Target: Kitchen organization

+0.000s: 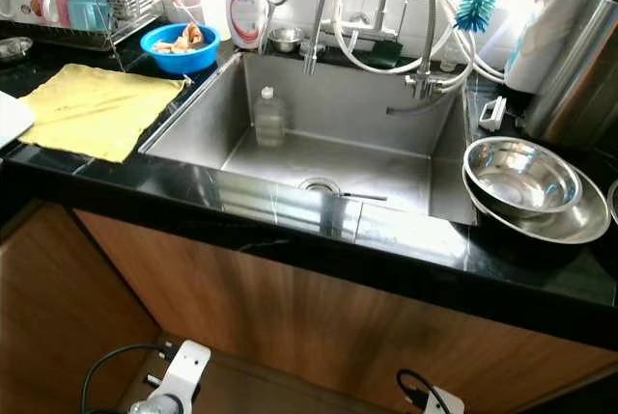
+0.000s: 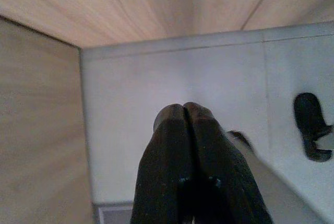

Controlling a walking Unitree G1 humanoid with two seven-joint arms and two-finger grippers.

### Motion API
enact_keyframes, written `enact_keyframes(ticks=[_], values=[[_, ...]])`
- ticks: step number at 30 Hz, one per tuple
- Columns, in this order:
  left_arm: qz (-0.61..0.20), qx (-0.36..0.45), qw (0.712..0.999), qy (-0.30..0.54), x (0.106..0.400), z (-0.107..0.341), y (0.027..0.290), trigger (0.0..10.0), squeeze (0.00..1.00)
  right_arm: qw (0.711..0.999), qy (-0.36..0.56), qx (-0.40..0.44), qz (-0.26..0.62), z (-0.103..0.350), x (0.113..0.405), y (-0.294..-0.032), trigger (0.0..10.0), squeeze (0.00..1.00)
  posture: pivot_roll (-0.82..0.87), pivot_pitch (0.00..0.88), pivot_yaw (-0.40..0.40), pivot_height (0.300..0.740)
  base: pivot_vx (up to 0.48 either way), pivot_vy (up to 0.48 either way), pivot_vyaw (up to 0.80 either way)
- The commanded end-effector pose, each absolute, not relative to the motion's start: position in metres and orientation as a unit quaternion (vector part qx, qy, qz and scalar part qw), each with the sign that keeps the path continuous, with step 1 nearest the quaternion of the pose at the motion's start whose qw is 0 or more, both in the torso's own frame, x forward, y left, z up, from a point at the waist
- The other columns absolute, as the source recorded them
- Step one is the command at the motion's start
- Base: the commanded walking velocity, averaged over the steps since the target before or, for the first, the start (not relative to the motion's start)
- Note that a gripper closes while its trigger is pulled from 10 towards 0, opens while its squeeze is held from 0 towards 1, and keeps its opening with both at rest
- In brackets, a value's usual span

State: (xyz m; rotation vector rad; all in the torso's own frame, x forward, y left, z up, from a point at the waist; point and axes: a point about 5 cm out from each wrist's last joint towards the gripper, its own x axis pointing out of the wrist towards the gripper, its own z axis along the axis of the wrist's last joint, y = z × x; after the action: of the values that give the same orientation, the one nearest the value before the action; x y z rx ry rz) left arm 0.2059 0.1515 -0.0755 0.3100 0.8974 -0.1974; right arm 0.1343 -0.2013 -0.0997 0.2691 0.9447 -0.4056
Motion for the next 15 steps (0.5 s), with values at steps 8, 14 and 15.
enact_keyframes(ticks=[8, 14, 15], values=[[-0.096, 0.155, 0.886, 0.427, 0.208, -0.074, 0.156, 10.0, 0.00, 0.862, 0.450, 0.133, -0.191, -0.100, 0.137, -0.191, 10.0, 0.00, 0.00, 0.055, -0.032, 0.740, 0.000, 0.099, -0.16], [-0.094, 0.150, 0.888, 0.424, 0.208, -0.074, 0.156, 10.0, 0.00, 0.867, 0.440, 0.136, -0.190, -0.099, 0.142, -0.186, 10.0, 0.00, 0.00, 0.046, -0.030, 0.740, 0.000, 0.000, 0.00], [-0.094, 0.152, 0.888, 0.424, 0.208, -0.074, 0.156, 10.0, 0.00, 0.867, 0.440, 0.136, -0.191, -0.099, 0.142, -0.186, 10.0, 0.00, 0.00, 0.044, -0.030, 0.740, 0.000, 0.000, 0.00]])
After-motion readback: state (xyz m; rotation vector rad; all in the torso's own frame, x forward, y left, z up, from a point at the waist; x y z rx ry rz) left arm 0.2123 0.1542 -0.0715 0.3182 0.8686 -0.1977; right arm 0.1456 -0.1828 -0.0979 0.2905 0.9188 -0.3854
